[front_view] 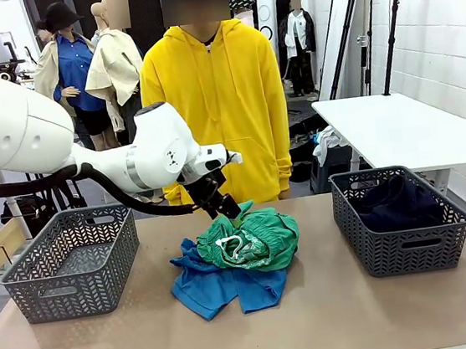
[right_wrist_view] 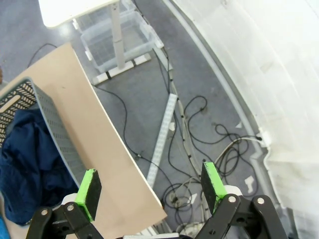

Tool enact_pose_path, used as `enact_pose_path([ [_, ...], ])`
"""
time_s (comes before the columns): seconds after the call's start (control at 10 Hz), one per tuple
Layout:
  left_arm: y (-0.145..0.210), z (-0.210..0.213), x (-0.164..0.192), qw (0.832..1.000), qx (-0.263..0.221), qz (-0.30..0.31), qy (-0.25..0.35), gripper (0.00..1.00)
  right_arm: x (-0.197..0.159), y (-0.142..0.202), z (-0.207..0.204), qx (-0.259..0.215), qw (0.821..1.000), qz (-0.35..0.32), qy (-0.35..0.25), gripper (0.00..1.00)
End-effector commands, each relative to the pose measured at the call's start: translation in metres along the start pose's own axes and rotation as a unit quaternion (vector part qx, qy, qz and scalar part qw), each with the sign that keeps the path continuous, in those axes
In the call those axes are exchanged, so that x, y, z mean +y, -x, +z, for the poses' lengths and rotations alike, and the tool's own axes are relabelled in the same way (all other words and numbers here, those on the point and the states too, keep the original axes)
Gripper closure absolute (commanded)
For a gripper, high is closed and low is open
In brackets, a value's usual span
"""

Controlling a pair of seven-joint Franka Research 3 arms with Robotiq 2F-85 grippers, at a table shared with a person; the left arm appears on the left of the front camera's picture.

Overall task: Sort the tops and bottoms.
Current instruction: Lift clothes from the center of the table with your left hand.

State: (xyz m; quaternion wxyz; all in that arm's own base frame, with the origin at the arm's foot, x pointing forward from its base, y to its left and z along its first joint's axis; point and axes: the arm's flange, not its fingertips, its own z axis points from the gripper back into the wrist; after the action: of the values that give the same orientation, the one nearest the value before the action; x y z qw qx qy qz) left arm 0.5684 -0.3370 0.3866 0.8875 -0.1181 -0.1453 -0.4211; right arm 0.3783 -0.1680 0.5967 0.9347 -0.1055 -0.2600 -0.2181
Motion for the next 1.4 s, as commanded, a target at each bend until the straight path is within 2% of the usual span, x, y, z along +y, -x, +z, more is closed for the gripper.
enact_pose_path([
  [0.0, -0.003, -0.007, 0.003, 1.000, 0.006, -0.024, -0.002, 0.00, 0.001, -0.001, -0.002, 0.001, 1.000, 0.001, 0.001, 0.00],
  [0.6, 0.003, -0.050, -0.005, 0.998, 0.030, -0.043, -0.044, 0.00, 0.001, -0.001, -0.002, 0.001, 1.000, 0.001, 0.001, 0.00],
  [0.7, 0.003, -0.053, -0.005, 0.998, 0.027, -0.043, -0.048, 0.14, 0.001, -0.001, -0.002, 0.001, 1.000, 0.001, 0.001, 0.00],
  [1.1, 0.005, -0.052, -0.003, 0.997, 0.026, -0.042, -0.051, 0.93, 0.001, -0.001, -0.002, 0.001, 1.000, 0.001, 0.001, 0.00],
  [1.2, 0.006, -0.051, -0.003, 0.998, 0.025, -0.042, -0.047, 1.00, 0.001, -0.001, -0.002, 0.001, 1.000, 0.001, 0.001, 0.00],
  [1.3, 0.007, -0.049, -0.003, 0.998, 0.022, -0.041, -0.044, 1.00, 0.001, -0.001, -0.002, 0.001, 1.000, 0.001, 0.001, 0.00],
])
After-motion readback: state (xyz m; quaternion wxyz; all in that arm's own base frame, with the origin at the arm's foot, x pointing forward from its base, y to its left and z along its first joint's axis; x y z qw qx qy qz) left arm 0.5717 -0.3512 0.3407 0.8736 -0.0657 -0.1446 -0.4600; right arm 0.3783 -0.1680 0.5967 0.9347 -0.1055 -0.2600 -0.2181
